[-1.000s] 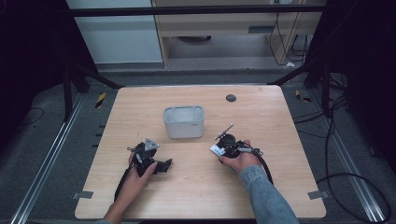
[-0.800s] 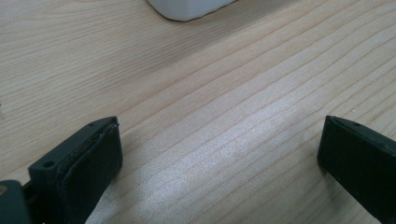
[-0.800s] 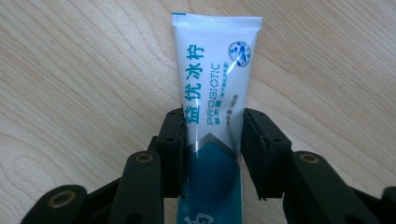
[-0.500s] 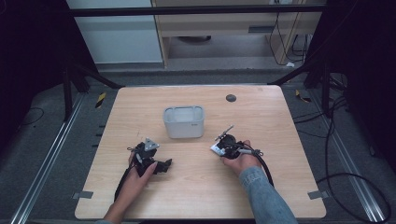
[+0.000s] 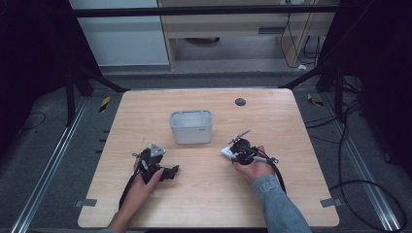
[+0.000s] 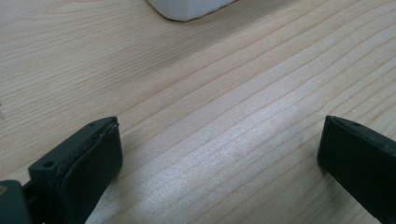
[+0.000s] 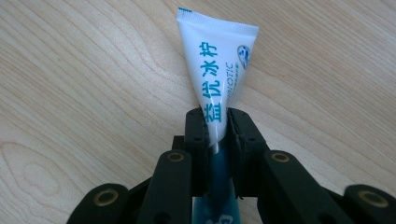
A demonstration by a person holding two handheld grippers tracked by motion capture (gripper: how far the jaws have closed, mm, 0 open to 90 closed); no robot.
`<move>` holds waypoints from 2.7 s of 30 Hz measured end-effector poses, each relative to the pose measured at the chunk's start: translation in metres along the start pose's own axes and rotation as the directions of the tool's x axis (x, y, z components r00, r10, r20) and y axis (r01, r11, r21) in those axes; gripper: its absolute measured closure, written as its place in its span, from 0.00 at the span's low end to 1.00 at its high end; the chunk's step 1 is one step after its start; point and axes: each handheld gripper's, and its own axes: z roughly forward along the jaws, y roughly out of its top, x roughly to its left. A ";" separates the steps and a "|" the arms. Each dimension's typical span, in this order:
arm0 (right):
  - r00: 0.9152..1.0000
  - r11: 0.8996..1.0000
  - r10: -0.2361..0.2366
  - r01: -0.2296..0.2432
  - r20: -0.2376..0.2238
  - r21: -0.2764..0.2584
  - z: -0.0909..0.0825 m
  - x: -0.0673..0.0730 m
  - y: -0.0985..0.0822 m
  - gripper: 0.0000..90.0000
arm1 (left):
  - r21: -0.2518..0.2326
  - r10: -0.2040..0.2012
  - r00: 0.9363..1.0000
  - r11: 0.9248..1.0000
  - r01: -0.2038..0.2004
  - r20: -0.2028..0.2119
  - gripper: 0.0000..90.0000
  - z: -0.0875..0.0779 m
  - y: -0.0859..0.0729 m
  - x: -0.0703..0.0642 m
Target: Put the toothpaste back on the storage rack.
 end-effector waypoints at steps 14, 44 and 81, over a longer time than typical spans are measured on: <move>1.000 0.996 0.029 -0.029 0.004 -0.089 -0.025 -0.008 0.000 0.89 | 0.003 0.003 1.000 1.000 -0.003 0.000 0.00 0.000 0.000 0.000; 0.997 0.959 0.064 -0.049 0.047 -0.278 -0.091 -0.031 0.013 0.90 | 0.000 0.001 1.000 1.000 -0.001 0.001 0.00 0.000 0.000 0.000; 0.992 0.856 0.103 -0.049 0.078 -0.515 -0.125 -0.029 0.017 0.93 | 0.000 0.002 1.000 1.000 -0.002 0.001 0.00 0.000 0.000 0.000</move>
